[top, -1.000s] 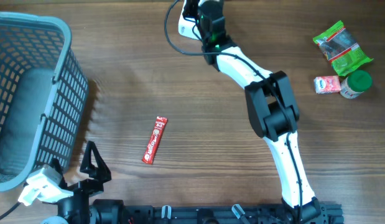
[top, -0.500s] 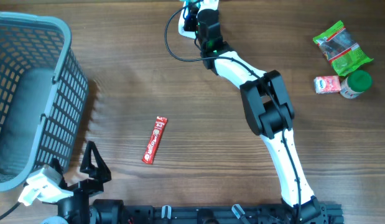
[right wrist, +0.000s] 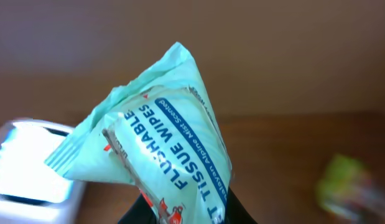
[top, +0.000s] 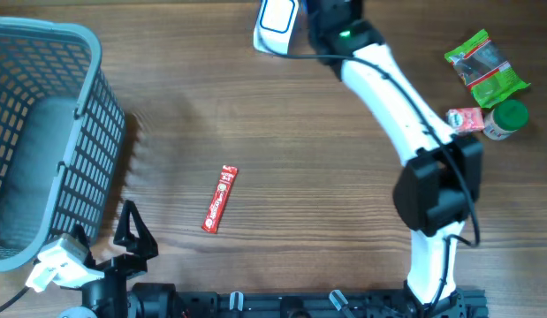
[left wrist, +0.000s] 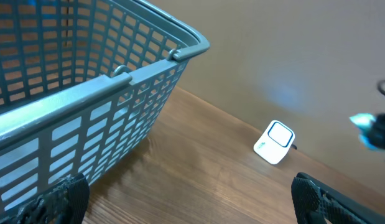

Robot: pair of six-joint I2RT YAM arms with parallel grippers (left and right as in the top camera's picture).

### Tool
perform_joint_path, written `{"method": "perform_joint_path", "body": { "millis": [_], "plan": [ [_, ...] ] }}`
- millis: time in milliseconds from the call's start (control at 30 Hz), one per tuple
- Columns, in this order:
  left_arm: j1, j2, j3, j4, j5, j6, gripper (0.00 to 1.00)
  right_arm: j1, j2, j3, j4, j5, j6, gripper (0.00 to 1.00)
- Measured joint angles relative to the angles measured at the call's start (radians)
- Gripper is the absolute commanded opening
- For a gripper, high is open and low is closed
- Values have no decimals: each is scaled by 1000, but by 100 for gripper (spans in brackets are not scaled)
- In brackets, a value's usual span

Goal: Scan the item barcode
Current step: 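Carry the wipes pack right and release it beside the snack bag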

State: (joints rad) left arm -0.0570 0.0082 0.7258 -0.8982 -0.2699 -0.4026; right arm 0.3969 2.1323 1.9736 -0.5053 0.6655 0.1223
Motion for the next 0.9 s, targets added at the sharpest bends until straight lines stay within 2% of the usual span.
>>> {"method": "perform_joint_path", "body": {
  "millis": [133,233,367,467,500,567,900],
  "plan": [
    [0,0,0,0,0,0,100,-137,0,-62,-129,44,-11,4],
    [0,0,0,0,0,0,100,-267,5,-139,-146,49,20,8],
    [0,0,0,0,0,0,100,-447,10,-246,-145,-39,49,12],
    [0,0,0,0,0,0,100,-514,11,-298,-125,-129,61,14],
    [0,0,0,0,0,0,100,-523,11,-309,-118,-154,64,20],
    [0,0,0,0,0,0,100,-530,11,-325,-104,-206,68,100],
    [0,0,0,0,0,0,100,-465,-14,-310,-153,-294,76,100]
  ]
}}
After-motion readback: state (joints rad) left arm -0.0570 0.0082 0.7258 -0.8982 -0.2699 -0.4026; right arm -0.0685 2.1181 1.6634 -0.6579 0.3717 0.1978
